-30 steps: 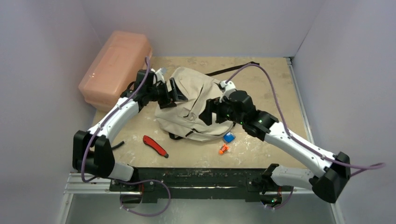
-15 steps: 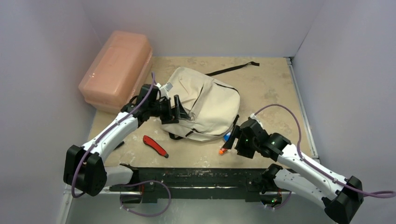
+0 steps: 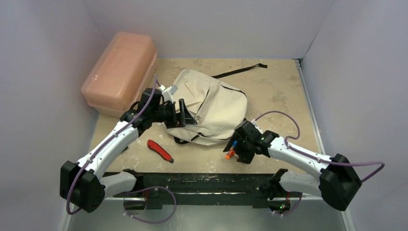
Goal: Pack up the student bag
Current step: Pick up the stationery from the center of the board.
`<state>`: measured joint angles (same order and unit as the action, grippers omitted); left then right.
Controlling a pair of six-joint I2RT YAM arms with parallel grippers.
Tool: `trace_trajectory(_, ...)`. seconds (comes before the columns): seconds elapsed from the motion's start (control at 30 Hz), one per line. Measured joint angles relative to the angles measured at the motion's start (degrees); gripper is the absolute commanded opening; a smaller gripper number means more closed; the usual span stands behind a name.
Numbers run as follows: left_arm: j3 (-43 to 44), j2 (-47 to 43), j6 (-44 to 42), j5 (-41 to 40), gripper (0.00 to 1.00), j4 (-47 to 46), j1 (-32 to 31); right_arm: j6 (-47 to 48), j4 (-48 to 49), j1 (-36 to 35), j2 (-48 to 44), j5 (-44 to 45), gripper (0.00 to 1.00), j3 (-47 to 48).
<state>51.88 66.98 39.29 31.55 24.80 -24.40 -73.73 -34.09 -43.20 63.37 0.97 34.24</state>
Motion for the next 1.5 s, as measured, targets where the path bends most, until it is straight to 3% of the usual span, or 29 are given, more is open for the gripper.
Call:
trace_trajectory(0.13, 0.0, -0.94, -0.46, -0.31, 0.8, 0.9, 0.0, -1.49, 1.6, -0.46, 3.39, 0.04, 0.77, -0.02)
trace_trajectory(0.27, -0.15, -1.14, -0.96, -0.46, 0.8, 1.16, 0.0, -3.1, 2.71, -0.85, 3.87, 1.22, 0.61, -0.63)
trace_trajectory(0.5, -0.26, -1.25, -1.01, -0.44, 0.8, 1.44, 0.0, -5.01, 4.2, -1.05, 5.42, 3.69, 0.58, -1.6)
trace_trajectory(0.67, -0.24, -1.46, -1.16, -0.44, 0.8, 1.73, 0.0, -5.38, 5.07, -1.05, 7.21, 4.7, 0.4, -1.6)
trace_trajectory(0.8, -0.24, -1.55, -1.46, -0.44, 0.8, 2.1, 0.0, -5.64, 5.4, -1.11, 7.48, 5.53, 0.34, -1.6)
trace_trajectory(0.97, 0.31, -1.38, -2.49, -0.15, 0.8, 3.74, 0.42, -4.42, 4.09, -1.42, 4.63, 6.71, 0.11, -1.75)
trace_trajectory(1.07, 2.4, -0.48, -2.58, 1.09, 0.8, 4.57, 2.43, -0.66, 2.93, -1.42, 0.42, 7.54, 0.01, -1.7)
trace_trajectory(1.27, 13.25, 5.95, -5.09, -1.62, 0.75, 5.88, 4.57, 14.64, 3.74, -1.42, -7.78, 7.43, 0.0, 1.29)
trace_trajectory(1.4, 21.77, 14.47, -7.98, -6.58, 0.73, 6.47, 3.06, 23.02, 7.34, 0.04, -7.5, 6.82, 0.0, 6.16)
trace_trajectory(1.5, 30.12, 22.84, -11.47, -12.63, 0.71, 8.11, -0.26, 27.71, 11.8, 5.73, -3.76, 2.12, 0.0, 9.49)
